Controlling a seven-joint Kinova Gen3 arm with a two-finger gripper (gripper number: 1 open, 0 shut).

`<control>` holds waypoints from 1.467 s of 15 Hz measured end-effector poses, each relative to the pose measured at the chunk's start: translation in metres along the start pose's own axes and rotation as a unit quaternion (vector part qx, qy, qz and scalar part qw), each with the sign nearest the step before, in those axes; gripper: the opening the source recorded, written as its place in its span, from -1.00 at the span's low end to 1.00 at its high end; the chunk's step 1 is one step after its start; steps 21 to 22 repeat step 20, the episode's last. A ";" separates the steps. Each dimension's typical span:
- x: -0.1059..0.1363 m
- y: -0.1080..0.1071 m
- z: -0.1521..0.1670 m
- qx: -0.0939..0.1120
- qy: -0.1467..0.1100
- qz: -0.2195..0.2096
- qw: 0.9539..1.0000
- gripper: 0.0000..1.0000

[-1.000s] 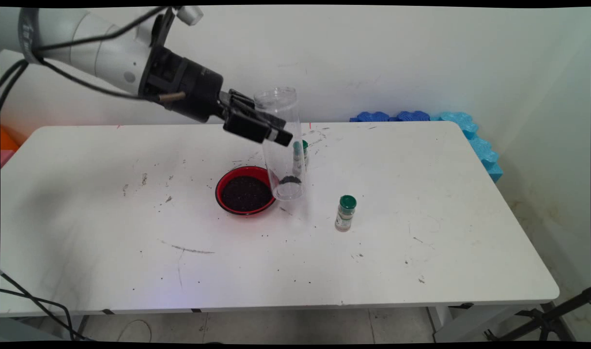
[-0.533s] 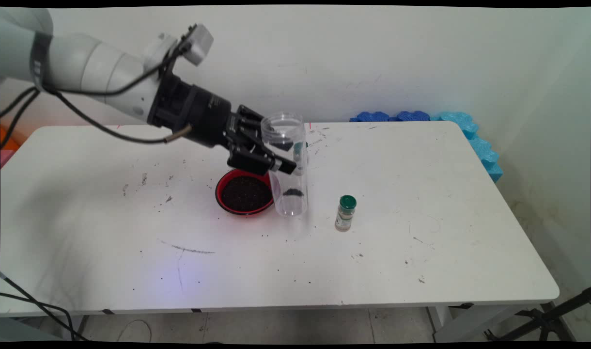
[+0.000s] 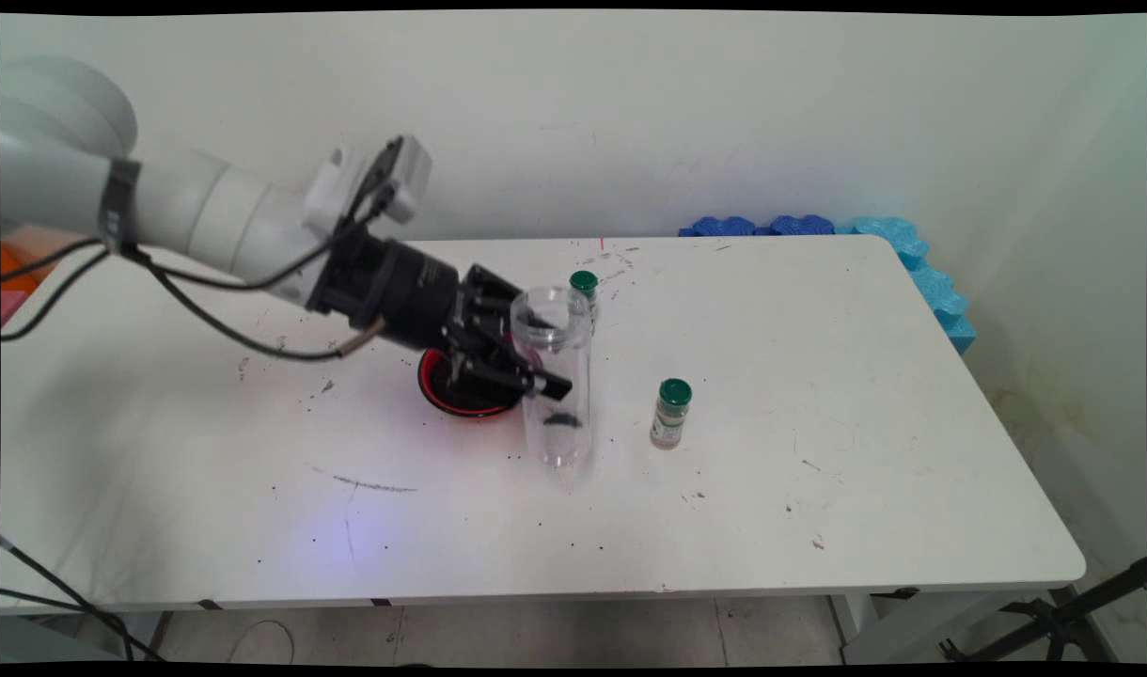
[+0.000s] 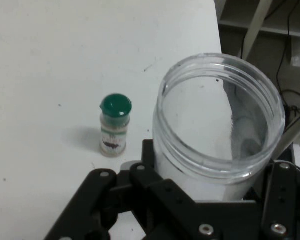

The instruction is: Place the picked object on the table

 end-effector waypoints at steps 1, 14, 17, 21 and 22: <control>-0.006 0.001 0.004 0.000 -0.003 -0.001 1.000 -1.00; -0.068 0.007 0.054 0.000 -0.021 -0.013 1.000 -1.00; -0.073 0.005 0.060 0.002 -0.018 -0.013 1.000 -1.00; -0.077 0.003 0.064 0.004 -0.013 -0.013 1.000 1.00; -0.077 0.003 0.064 0.004 -0.013 -0.013 1.000 1.00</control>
